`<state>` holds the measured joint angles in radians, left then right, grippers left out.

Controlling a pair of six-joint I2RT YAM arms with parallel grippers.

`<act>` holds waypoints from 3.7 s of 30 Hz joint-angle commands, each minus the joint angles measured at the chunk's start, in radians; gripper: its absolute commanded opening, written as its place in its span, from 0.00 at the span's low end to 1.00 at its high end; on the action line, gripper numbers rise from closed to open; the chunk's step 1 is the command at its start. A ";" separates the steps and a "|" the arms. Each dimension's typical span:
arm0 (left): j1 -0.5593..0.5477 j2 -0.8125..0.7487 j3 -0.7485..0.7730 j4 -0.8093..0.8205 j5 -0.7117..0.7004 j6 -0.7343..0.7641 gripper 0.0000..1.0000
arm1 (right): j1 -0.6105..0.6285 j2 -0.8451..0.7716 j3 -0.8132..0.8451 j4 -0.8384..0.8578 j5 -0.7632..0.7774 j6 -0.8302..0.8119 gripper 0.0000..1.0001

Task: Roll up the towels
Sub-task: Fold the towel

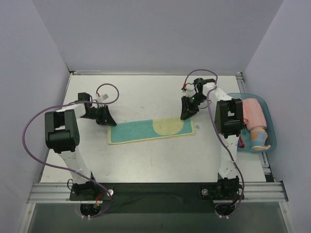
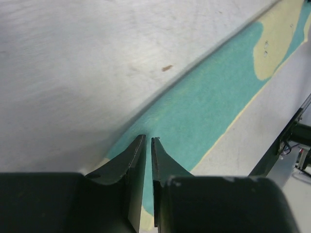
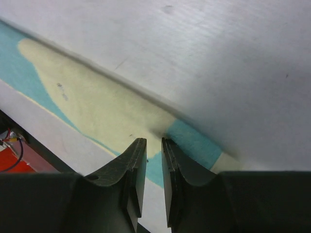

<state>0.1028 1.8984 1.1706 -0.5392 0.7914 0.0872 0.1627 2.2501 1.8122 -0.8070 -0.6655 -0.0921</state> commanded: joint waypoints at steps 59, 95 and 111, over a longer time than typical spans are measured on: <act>0.103 -0.317 -0.072 -0.084 0.002 0.137 0.59 | 0.001 -0.061 -0.062 -0.069 0.365 -0.012 0.43; 0.029 -0.239 -0.121 -0.062 -0.031 0.095 0.58 | 0.017 -0.159 0.059 -0.221 0.238 -0.075 0.00; -0.017 -0.082 -0.141 0.010 -0.032 0.045 0.31 | 0.247 -0.124 0.156 -0.219 0.149 -0.026 0.00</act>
<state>0.0868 1.7798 1.0195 -0.5732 0.7448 0.1429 0.3923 2.1246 1.8973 -0.9749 -0.4751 -0.1425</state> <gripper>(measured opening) 0.323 0.052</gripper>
